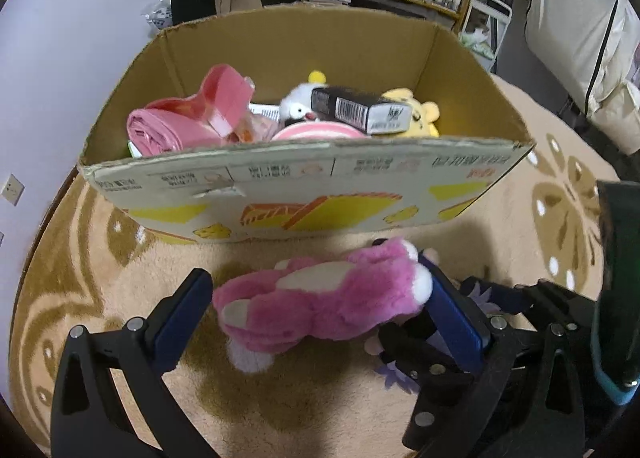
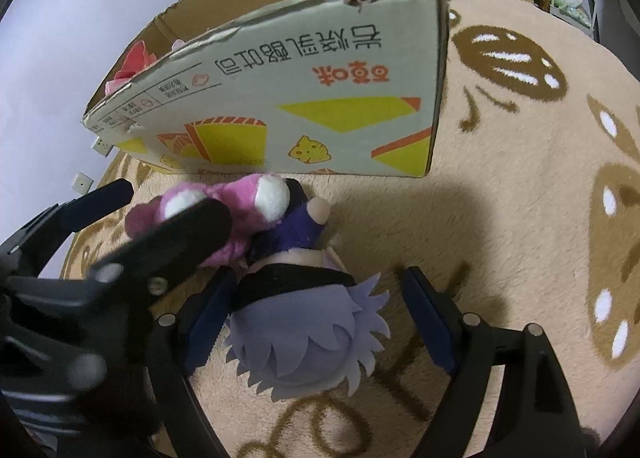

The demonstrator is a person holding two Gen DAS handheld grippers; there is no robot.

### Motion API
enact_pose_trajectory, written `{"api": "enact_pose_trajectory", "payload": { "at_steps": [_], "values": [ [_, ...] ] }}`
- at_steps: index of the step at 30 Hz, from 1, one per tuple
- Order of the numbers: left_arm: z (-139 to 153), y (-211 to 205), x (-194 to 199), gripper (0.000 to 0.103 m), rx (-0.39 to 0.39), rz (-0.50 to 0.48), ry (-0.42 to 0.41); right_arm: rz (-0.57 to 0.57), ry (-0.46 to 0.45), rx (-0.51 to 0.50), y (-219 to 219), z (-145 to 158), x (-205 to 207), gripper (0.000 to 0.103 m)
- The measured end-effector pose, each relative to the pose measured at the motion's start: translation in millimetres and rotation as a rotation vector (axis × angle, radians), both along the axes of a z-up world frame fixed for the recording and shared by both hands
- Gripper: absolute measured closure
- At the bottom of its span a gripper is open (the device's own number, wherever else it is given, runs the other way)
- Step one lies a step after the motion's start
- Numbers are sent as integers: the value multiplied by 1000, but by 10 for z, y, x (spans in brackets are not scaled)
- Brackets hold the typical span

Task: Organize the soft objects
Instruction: 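Grasp the white-haired doll with the right tool while the left tool grasps the pink plush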

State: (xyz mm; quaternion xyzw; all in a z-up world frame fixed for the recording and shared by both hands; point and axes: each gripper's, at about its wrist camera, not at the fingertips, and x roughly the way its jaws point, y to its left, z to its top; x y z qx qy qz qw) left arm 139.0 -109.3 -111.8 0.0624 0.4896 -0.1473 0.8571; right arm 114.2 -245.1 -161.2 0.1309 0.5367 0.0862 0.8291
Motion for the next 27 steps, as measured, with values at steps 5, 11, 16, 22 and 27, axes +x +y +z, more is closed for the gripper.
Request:
{"api": "enact_pose_trajectory", "payload": {
  "at_steps": [5, 11, 16, 22, 27],
  "values": [
    [-48, -14, -10, 0, 20, 13, 0, 7, 4, -2, 32, -56, 10, 14],
    [-38, 13, 35, 0, 9, 49, -21, 16, 9, -6, 94, -126, 13, 14],
    [-10, 78, 75, 0, -10, 84, -33, 16, 9, -6, 127, -126, 8, 14],
    [-14, 57, 82, 0, -9, 85, -36, 14, 13, -2, 165, -169, 10, 14],
    [-24, 67, 99, 35, -28, 84, -41, 15, 14, -7, 179, -181, 13, 14]
  ]
}}
